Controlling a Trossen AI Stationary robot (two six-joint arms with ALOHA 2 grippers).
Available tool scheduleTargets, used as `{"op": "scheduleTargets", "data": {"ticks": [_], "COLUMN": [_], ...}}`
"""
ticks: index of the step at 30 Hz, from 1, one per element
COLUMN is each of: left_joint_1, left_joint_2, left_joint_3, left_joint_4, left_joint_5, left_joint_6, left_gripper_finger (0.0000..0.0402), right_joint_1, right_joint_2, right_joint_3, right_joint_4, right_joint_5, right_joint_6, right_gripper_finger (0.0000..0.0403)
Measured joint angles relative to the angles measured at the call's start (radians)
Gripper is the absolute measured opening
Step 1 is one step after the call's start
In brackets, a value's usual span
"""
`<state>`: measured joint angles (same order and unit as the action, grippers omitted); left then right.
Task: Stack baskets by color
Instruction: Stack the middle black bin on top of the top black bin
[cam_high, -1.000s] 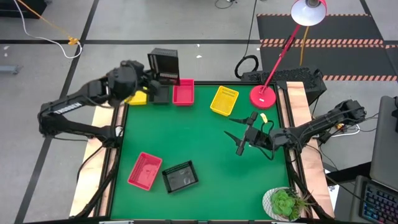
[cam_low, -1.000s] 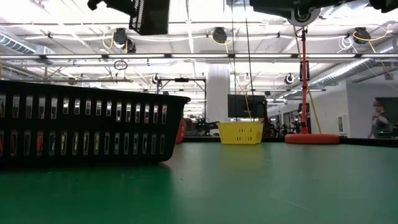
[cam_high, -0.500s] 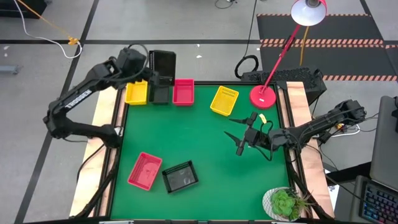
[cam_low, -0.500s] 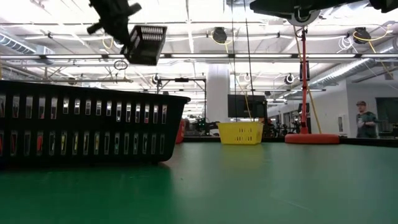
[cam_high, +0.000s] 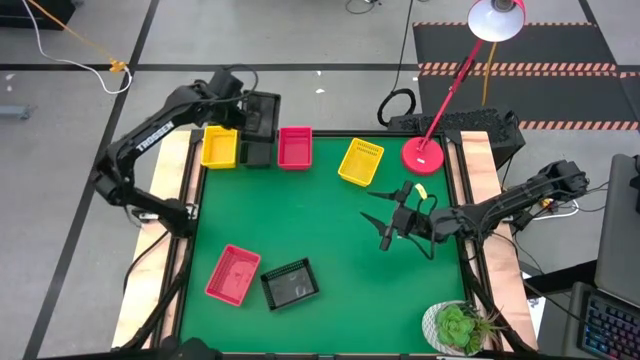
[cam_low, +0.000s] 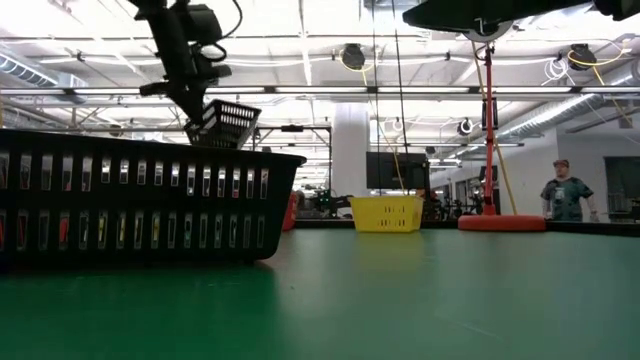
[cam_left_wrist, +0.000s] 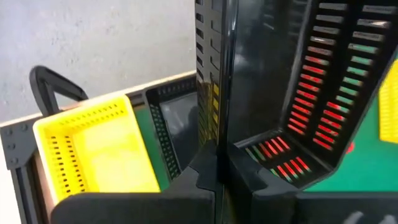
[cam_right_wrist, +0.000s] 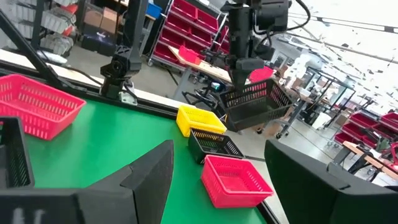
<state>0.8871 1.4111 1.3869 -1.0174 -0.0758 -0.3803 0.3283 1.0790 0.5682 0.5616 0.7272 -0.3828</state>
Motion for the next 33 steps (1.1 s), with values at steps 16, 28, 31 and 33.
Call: {"op": "scheduleTargets", "data": {"ticks": [16,28,31,33], "left_joint_1": [0.016,0.036,0.036,0.042], "left_joint_2": [0.110,0.159,0.156,0.157], "left_joint_3": [-0.026,-0.080,-0.080,-0.080], "left_joint_4": [-0.125,-0.120,-0.087,-0.085], "left_joint_5": [-0.030,-0.021,-0.020,-0.019], "left_joint_6": [-0.042,-0.056,-0.070,-0.077], "left_gripper_finger": [0.0009,0.0007,0.0008,0.0012], "right_joint_1": [0.000,0.001,0.001,0.001], "right_joint_2": [0.000,0.000,0.000,0.000], "right_joint_3": [0.000,0.000,0.000,0.000], "right_joint_4": [-0.037,-0.036,-0.036,-0.036], "right_joint_5": [0.000,0.000,0.000,0.000], "right_joint_6": [0.013,0.023,0.023,0.023], "right_gripper_finger": [0.0247,0.0247,0.0247,0.0247]}}
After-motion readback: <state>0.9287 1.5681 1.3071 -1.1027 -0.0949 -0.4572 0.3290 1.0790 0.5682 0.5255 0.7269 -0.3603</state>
